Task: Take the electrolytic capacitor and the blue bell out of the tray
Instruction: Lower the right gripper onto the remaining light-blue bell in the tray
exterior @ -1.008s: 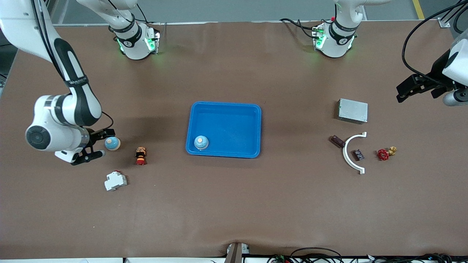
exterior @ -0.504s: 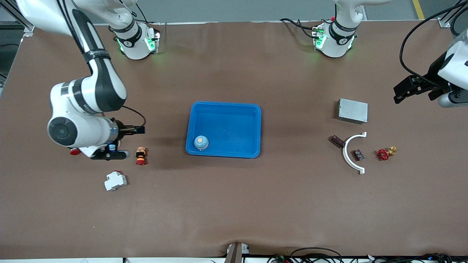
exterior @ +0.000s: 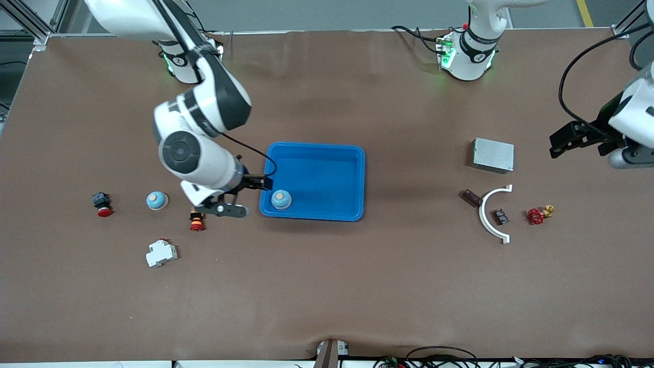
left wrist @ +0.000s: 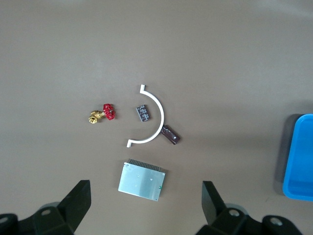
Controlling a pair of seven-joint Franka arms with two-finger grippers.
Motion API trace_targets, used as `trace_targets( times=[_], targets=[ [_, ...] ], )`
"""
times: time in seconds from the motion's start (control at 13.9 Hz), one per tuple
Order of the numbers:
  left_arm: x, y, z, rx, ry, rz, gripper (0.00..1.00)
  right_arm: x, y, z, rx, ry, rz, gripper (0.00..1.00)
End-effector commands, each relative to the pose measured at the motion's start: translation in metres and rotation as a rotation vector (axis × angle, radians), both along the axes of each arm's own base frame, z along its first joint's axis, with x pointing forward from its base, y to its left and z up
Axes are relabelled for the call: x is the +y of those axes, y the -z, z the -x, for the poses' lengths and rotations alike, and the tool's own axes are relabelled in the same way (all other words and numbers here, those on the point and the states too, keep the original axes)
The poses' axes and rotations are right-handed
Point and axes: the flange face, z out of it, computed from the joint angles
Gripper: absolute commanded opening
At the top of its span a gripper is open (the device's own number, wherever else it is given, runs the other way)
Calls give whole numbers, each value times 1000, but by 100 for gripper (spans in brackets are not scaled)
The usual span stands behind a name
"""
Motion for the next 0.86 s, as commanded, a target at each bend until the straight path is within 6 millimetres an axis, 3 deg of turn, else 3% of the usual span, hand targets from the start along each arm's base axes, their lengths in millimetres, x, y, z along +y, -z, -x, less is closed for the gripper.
trace_targets(
  times=[0.0, 0.14, 0.29, 0.43, 0.79],
  targets=[
    [21, -15, -8, -46, 13, 14, 100, 23, 23, -14, -77, 1, -32, 100],
    [19, -26, -2, -60, 5, 7, 100, 38, 46, -15, -113, -16, -39, 100],
    [10, -49, 23, -41, 15, 1, 100, 50, 69, -10, -120, -45, -23, 100],
    [-5, -59, 38, -16, 33, -2, 100, 47, 82, -8, -121, -79, 14, 100],
    [2, -73, 56, 4, 21, 8, 100, 45, 113, 11, -105, -161, 104, 100]
  ],
)
